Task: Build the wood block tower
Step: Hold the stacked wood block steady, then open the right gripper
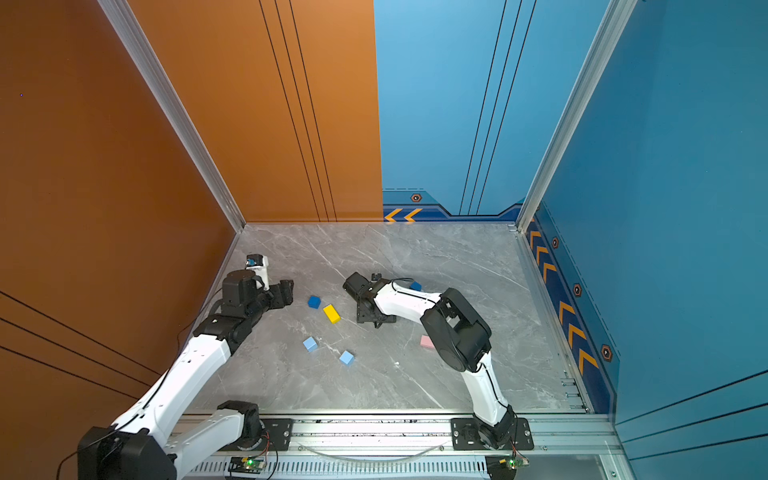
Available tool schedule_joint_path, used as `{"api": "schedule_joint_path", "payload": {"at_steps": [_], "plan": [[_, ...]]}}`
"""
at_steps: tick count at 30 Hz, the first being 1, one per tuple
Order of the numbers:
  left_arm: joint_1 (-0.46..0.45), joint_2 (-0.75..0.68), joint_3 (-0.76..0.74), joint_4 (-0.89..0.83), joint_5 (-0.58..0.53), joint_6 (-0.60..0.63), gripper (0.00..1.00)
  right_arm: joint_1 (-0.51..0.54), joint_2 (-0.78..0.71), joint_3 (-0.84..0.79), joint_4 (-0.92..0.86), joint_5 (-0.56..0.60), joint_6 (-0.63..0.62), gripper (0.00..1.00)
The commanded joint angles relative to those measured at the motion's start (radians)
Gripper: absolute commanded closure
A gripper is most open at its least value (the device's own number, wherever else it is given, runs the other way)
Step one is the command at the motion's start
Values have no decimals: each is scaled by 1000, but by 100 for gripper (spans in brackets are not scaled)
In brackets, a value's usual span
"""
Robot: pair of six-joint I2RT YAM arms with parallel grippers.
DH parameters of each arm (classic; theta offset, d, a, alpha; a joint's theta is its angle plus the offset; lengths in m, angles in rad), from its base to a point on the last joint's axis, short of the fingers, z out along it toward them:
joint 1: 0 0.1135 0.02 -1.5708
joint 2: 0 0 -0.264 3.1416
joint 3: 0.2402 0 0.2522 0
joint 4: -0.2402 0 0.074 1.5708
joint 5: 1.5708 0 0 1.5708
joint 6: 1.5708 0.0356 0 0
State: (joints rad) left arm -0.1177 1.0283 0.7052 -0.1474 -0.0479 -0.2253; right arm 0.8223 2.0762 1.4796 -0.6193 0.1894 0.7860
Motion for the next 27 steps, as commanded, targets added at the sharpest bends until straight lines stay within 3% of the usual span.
{"api": "schedule_joint_path", "payload": {"at_steps": [1,13,27], "plan": [[9,3,7,0,2,17,18,-12,44,6,-22,27,20,23],[11,3,6,0,0,17,18,-16,50,8,-22,24,20,20],[11,3,5,0,1,18,17,-17,54,13,-22,19,18,8]]}}
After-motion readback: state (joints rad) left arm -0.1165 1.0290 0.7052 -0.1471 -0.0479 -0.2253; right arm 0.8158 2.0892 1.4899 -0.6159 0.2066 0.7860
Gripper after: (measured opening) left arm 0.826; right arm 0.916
